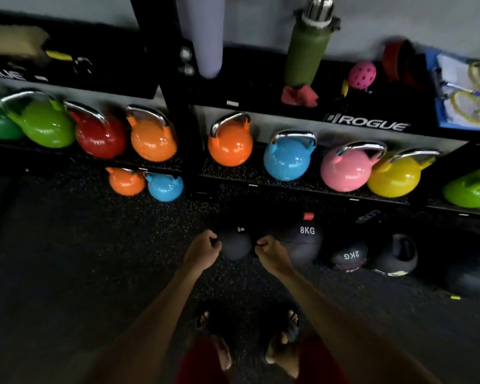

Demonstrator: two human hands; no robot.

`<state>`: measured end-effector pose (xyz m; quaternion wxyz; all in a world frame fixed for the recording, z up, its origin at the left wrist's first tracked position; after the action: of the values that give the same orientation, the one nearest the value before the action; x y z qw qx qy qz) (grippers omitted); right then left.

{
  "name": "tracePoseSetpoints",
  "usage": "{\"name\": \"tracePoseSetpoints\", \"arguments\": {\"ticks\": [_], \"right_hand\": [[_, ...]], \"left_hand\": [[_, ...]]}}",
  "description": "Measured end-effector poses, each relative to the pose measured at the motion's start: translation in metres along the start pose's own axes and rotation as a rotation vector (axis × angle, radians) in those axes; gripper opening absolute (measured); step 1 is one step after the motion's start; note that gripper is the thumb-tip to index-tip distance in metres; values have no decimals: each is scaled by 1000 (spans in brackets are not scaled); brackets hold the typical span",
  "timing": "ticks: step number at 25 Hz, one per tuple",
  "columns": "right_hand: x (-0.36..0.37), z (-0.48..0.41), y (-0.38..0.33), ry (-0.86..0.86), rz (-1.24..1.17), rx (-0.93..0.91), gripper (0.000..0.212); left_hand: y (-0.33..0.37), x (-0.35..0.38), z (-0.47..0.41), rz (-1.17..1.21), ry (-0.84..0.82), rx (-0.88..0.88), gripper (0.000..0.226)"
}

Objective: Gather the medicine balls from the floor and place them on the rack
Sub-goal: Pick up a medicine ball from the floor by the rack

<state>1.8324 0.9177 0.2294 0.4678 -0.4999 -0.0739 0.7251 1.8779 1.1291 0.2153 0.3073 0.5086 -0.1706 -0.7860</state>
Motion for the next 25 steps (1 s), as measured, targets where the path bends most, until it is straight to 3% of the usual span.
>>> {"name": "tracePoseSetpoints", "arguments": {"ticks": [3, 7, 10, 13, 16, 20, 23, 25], "right_hand": [[59, -44, 71, -45, -11, 68, 20], [168, -131, 185, -152, -35, 173, 38], [235, -187, 243, -202, -232, 332, 45], [300, -245, 285, -277, -518, 524, 81], [347, -290, 311, -303, -745, 586, 109], [378, -337, 335, -213, -1016, 615, 91], [392, -353, 337, -300, -1098, 560, 95], [396, -352, 335, -356, -1157, 530, 88]], "left_hand": [[-49, 71, -34, 83, -17, -93, 38], [-126, 179, -99, 153, 19, -187, 54], [-181, 239, -154, 227, 32, -275, 74], [-226, 285, -219, 343, 85, -345, 104], [-243, 309, -260, 516, 104, -418, 93], [-264, 341, -306, 625, 15, -486, 110], [-260, 359, -313, 684, -41, -456, 106], [-256, 361, -309, 686, -26, -451, 102]]}}
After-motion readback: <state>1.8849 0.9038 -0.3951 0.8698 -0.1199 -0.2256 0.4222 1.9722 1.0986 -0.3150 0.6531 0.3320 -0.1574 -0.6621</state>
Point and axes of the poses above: each hand's wrist, its own z-axis away from the middle knuckle, its own x-axis out of the palm, y = z × x, the point moved 4 cm from there along -z, towards the middle knuckle, and after that the axes turned 12 degrees about y, right-handed, at the moved point
